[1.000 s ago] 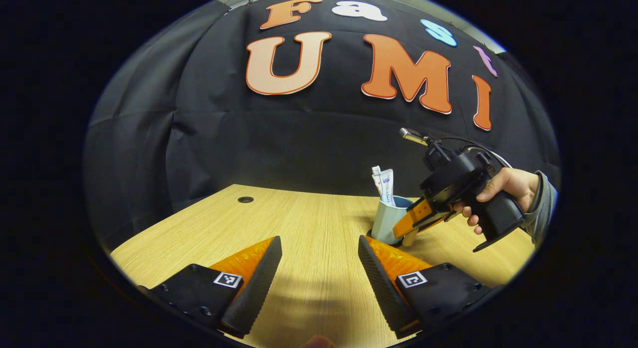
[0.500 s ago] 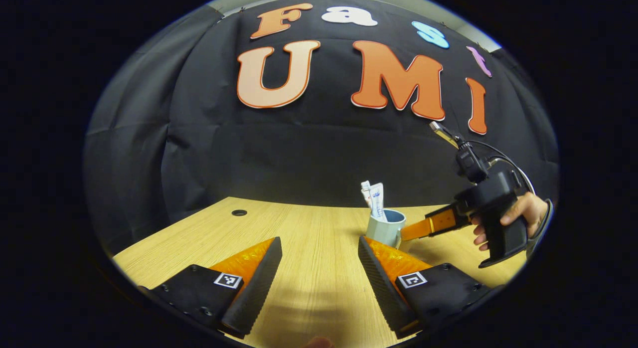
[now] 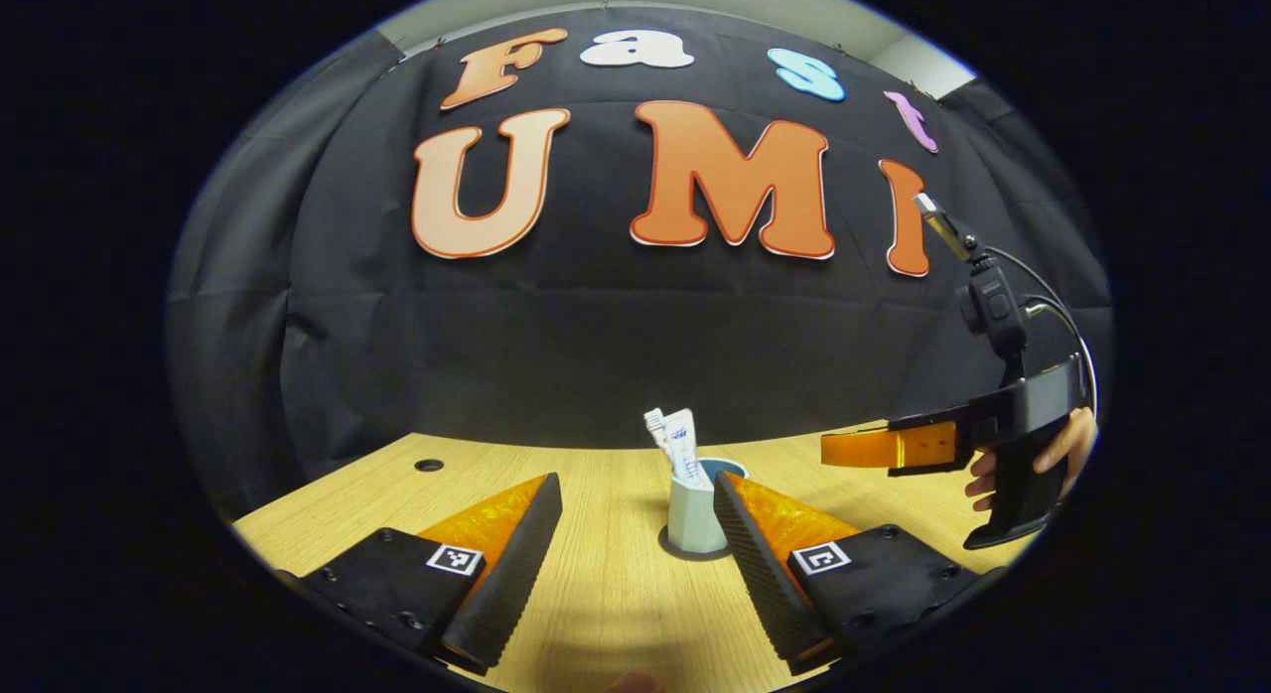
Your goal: Put the toothbrush and toothpaste on the desktop into the cup, then pick up the cup and place it on the coaster on the desktop.
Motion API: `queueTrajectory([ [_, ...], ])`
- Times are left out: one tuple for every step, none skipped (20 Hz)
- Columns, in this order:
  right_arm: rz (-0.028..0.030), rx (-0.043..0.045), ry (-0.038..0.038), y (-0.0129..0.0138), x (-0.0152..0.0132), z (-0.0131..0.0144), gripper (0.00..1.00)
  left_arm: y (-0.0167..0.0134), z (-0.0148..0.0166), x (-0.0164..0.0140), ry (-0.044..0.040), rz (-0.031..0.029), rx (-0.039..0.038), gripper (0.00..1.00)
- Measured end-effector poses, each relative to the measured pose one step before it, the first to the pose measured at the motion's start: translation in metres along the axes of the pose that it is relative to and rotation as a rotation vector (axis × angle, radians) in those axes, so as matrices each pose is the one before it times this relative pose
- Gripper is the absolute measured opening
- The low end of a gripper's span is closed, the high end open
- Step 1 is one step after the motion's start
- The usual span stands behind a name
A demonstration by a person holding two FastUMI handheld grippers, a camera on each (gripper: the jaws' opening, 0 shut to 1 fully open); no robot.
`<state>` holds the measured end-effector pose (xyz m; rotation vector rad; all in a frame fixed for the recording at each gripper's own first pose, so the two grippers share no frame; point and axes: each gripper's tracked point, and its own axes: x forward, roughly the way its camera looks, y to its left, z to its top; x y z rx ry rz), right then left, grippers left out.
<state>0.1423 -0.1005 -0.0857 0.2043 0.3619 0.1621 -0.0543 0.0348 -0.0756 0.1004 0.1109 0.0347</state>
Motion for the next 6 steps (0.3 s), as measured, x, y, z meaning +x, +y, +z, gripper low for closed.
queueTrajectory([
  [0.00638,0.00567,-0.02552,-0.00045,-0.0041,0.00135,0.69,-0.0055,0.00838,0.00132,-0.02533,-0.00493,0.01214,0.97],
  [0.00329,0.00787,-0.0235,-0.00112,-0.0034,0.00083,0.71,-0.00557,0.00892,0.00272,-0.02852,-0.00653,0.01165,0.97],
  [0.00501,0.00298,-0.0297,-0.00078,-0.00515,0.00486,0.72,-0.00497,0.00812,0.00398,-0.02847,-0.00511,0.01395,0.97],
  [0.00211,-0.00777,-0.03538,-0.00044,-0.00477,0.00635,0.74,-0.00511,0.00982,0.00245,-0.03231,-0.0071,0.00834,0.97],
  [-0.01468,-0.0158,-0.03936,-0.00254,-0.00293,0.00857,0.75,-0.00703,0.00843,0.00178,-0.03054,-0.01272,0.00029,0.96],
  [-0.0174,-0.02175,-0.0499,-0.00171,-0.00315,0.01264,0.68,-0.00515,0.01031,0.00139,-0.03401,-0.00736,-0.00528,0.96],
])
